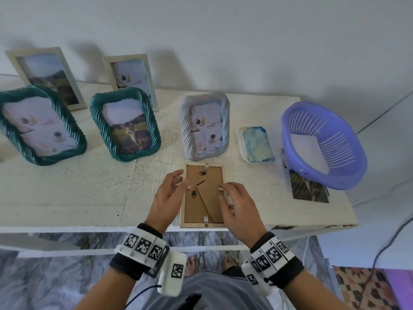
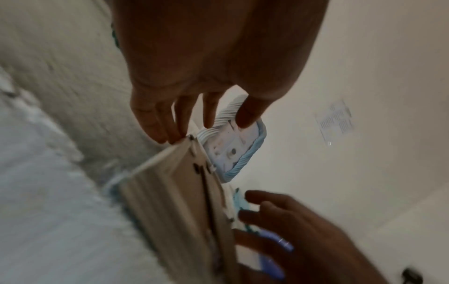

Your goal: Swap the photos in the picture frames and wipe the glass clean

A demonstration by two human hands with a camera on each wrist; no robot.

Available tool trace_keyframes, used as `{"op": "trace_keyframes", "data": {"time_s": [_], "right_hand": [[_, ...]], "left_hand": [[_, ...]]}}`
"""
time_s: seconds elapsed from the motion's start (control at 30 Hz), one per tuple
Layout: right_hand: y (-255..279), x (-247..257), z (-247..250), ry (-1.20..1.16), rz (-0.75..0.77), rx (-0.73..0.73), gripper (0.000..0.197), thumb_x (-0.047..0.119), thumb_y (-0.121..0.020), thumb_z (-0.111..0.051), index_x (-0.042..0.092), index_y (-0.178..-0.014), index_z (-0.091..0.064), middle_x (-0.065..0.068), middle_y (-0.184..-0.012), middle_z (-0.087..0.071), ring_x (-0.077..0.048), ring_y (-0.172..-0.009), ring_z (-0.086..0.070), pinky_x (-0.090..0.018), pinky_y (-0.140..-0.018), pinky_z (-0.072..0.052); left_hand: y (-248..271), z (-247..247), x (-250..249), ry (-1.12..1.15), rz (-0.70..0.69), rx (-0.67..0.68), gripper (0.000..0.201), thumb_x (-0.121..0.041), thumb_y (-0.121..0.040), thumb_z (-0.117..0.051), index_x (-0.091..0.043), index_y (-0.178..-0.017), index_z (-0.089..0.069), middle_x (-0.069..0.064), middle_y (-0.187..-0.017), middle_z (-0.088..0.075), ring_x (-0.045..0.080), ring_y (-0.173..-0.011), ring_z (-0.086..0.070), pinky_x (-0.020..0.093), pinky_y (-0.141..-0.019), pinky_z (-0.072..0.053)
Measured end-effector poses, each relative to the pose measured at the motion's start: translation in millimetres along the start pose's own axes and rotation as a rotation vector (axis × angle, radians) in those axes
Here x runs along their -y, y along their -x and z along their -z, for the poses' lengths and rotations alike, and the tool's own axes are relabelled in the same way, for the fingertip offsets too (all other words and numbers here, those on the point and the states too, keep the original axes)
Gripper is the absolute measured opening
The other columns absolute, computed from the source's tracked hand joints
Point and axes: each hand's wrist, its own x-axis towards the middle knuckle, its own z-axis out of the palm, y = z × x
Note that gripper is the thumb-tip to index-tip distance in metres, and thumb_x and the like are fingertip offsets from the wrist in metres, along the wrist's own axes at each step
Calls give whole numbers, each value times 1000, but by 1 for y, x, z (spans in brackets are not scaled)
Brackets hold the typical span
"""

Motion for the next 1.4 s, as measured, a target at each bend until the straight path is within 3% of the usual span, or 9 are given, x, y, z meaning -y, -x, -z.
{"op": "trace_keyframes", "data": {"time_s": [0.17,0.33,0.4,0.47,0.6,0.9,1.0,1.17,1.4], "right_hand": [[-10,8,23,-224,-161,61,40,46,-100,-42,24,-131,-52,5,-121,-62,-4,-104,-62,-18,-85,-49],[-15,16,60,-544,-343,75,56,63,-85,-41,35,-132,-51,9,-123,-64,-2,-111,-60,-31,-96,-51],[-15,16,74,-540,-343,68,60,63,-87,-40,34,-138,-47,6,-130,-60,3,-118,-54,-22,-100,-45],[-15,14,86,-483,-358,47,51,58,-91,-43,35,-136,-48,-7,-119,-62,-2,-114,-55,-17,-92,-44],[-15,1,93,-477,-413,6,28,31,-101,-50,37,-128,-49,-22,-115,-61,-34,-106,-57,-43,-93,-49],[-22,11,87,-1113,-570,39,27,6,-100,-46,17,-120,-59,-12,-100,-73,-25,-82,-71,-34,-64,-58],[-39,13,88,-792,-490,90,18,23,-102,-49,15,-113,-60,-5,-86,-70,-20,-72,-69,-28,-55,-54],[-110,-24,89,301,-120,-59,29,29,-99,-49,6,-111,-60,-11,-103,-64,-26,-91,-63,-33,-77,-50],[-168,-45,71,738,-419,43,40,33,-99,-46,1,-123,-53,-20,-130,-45,-36,-119,-43,-42,-87,-45]], "left_hand": [[5,-7,-35,362,42,-129,25,-29,-103,-45,-20,-123,-58,-1,-112,-67,15,-103,-66,30,-82,-51],[6,-25,-53,490,-24,67,32,-29,-105,-38,-12,-122,-59,8,-115,-70,25,-103,-70,37,-91,-54],[2,-34,-49,391,-52,124,32,-28,-106,-38,-11,-122,-60,6,-116,-70,24,-105,-69,39,-93,-53],[-3,-42,-41,265,-57,131,28,-27,-105,-41,-14,-120,-61,3,-116,-70,18,-104,-69,39,-95,-53],[-13,-51,-18,28,1,162,21,-31,-102,-50,-26,-120,-60,1,-121,-65,14,-108,-64,40,-99,-50],[-17,-58,-22,417,81,91,36,-26,-104,-44,-37,-139,-40,6,-106,-74,26,-98,-71,42,-85,-57],[-18,-48,-24,429,43,9,34,-23,-106,-42,-40,-136,-43,11,-97,-73,32,-93,-70,54,-89,-55],[-15,-28,-25,312,-48,-30,35,-24,-106,-39,-48,-133,-43,18,-99,-72,39,-100,-68,57,-95,-51],[-11,-14,-15,301,-94,11,47,-56,-92,-55,-56,-137,-41,17,-94,-59,41,-85,-58,76,-88,-42]]}}
